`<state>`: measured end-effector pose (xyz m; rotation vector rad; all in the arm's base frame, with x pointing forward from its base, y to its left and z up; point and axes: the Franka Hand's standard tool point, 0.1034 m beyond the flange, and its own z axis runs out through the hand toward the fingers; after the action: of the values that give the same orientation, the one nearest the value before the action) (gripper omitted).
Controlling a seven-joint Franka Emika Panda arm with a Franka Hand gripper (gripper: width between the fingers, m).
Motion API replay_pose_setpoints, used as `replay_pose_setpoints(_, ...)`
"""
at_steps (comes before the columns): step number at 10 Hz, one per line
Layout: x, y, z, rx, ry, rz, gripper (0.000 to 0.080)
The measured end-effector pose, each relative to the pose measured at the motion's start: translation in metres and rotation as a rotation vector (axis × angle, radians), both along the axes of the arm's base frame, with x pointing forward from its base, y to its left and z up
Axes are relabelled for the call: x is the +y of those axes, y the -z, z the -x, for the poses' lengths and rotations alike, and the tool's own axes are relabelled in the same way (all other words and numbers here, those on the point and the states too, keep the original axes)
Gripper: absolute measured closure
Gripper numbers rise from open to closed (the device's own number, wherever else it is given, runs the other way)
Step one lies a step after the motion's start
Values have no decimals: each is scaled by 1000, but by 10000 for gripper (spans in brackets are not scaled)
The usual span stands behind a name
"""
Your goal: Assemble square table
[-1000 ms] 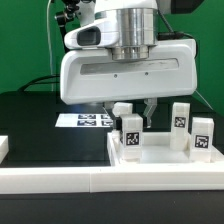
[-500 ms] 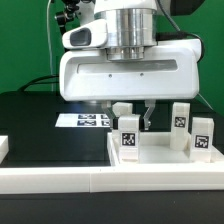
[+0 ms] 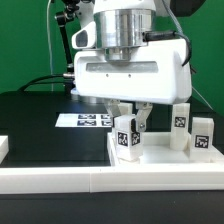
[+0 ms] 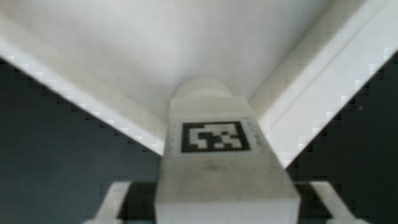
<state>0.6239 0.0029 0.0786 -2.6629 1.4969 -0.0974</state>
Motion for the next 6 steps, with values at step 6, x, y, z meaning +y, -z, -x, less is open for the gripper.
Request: replay_pose_setpoints(6, 1, 1, 1, 31, 245, -39, 509)
